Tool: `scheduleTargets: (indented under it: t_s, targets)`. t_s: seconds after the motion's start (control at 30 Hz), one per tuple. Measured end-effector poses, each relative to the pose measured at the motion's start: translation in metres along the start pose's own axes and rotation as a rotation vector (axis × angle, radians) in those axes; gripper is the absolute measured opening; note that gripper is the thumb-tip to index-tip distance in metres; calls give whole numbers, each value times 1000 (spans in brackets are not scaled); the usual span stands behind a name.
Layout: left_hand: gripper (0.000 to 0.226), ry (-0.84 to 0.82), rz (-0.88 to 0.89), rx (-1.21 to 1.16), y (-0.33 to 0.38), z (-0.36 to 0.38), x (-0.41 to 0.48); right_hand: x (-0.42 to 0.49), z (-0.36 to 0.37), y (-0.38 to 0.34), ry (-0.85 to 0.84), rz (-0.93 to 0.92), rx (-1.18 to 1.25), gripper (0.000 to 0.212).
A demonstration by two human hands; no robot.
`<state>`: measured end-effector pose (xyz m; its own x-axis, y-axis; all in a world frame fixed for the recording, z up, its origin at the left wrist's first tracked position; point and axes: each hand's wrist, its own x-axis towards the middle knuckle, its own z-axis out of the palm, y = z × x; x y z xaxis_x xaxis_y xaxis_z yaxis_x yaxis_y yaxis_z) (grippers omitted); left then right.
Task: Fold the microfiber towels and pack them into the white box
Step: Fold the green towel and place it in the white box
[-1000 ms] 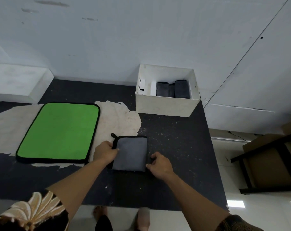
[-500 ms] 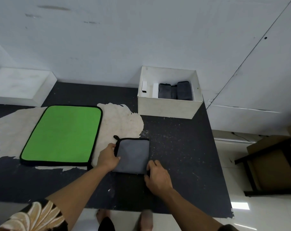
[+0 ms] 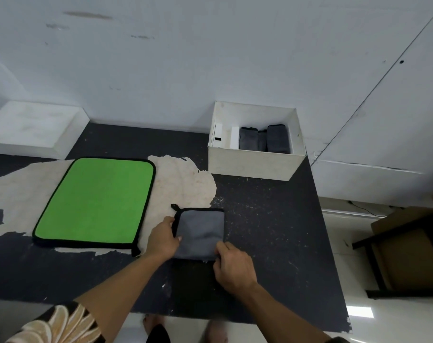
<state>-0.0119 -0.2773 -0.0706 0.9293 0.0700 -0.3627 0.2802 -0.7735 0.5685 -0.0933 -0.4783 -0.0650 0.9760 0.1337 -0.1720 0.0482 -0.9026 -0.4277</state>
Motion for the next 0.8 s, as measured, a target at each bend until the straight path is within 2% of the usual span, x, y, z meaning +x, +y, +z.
scheduleTargets:
  t_s: [0.13, 0.2, 0.3, 0.37, 0.43, 0.5, 0.6, 0.8]
  targets:
    - [61, -10, -5, 27, -1, 1, -4, -4, 3, 6, -52, 13, -25, 7]
    - [66, 92, 14, 160, -2, 2, -11, -4, 5, 7, 16, 13, -29, 10]
    - [68, 255, 264, 428, -6, 8, -23, -1, 7, 1, 170, -66, -46, 30]
    - [69, 205, 424, 484, -8, 16, -28, 7, 8, -8, 124, -91, -38, 49]
    - [68, 70, 471, 568, -12, 25, -28, 17, 12, -15, -6, -84, -33, 60]
    - [67, -62, 432, 643, -18, 32, -26, 27, 18, -15, -123, -63, -75, 63]
    - [69, -123, 355, 690, -25, 31, -23, 32, 26, -5, -244, -43, -244, 68]
    - [75, -136, 289, 725, -27, 27, -25, 34, 26, -1, -243, 35, -324, 76]
